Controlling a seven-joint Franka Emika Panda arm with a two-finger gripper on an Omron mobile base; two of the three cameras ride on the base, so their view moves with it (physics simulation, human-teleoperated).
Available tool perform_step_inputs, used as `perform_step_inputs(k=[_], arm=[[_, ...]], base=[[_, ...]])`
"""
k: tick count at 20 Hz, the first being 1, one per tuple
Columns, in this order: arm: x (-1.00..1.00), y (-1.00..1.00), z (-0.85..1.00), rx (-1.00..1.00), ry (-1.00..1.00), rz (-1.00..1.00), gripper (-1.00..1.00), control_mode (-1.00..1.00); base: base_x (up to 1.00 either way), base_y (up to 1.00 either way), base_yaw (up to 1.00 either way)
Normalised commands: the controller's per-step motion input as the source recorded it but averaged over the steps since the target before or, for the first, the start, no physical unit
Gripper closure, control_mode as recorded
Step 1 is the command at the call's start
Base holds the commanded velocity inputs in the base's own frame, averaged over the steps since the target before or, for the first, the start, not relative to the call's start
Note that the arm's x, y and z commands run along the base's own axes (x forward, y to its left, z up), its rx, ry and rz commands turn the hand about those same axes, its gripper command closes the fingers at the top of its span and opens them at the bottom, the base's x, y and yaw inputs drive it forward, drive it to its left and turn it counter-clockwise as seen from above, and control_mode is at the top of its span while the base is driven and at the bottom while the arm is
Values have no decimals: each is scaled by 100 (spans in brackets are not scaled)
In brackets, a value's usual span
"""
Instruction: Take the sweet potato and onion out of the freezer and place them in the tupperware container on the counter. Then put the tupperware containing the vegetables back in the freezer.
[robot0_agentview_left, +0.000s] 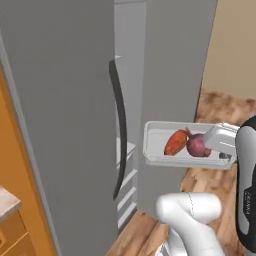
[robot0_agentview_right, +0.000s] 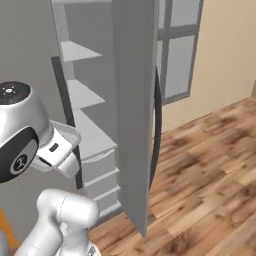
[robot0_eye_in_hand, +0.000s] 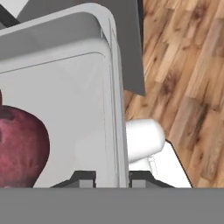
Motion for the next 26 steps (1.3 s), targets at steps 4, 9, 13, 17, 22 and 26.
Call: perform_step_inputs(k=[4,9,13,17,22,26], arm=[[0,0,0,0,0,0,100,100],[0,0,0,0,0,0,100,100],[0,0,0,0,0,0,100,100],[0,0,0,0,0,0,100,100],[0,0,0,0,0,0,100,100],[0,0,0,0,0,0,100,100]], base=[[48,-54,57],[10,-49,59],[22,-56,55],[25,-81,40],[29,-60,21],[26,-1,-3]])
